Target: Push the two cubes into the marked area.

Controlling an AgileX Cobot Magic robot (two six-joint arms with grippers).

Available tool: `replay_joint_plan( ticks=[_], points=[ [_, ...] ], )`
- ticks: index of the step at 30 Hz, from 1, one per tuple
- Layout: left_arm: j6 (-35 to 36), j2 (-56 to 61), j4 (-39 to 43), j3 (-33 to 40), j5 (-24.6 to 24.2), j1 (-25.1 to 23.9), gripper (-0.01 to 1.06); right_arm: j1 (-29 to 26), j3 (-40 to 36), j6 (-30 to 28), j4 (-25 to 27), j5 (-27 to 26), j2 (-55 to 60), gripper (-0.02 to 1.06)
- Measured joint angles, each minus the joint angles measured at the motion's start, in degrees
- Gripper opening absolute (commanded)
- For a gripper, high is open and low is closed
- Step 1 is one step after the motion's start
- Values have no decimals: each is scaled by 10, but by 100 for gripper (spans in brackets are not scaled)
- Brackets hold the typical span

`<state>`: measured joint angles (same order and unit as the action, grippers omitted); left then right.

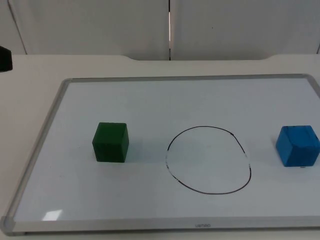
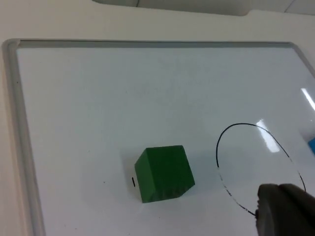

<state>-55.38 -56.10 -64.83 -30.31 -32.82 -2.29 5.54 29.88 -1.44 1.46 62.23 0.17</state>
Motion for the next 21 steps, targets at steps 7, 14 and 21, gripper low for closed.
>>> replay_joint_plan(
  ticks=[7, 14, 21],
  points=[
    [-45, -50, -54, 0, 22, 15, 0, 0, 0, 0, 0, 0, 0, 105],
    [-107, -113, -114, 0, 110, 75, 0, 0, 0, 0, 0, 0, 0, 105],
    [-116, -186, -125, -16, 129, 83, 0, 0, 0, 0, 0, 0, 0, 105]
  ],
)
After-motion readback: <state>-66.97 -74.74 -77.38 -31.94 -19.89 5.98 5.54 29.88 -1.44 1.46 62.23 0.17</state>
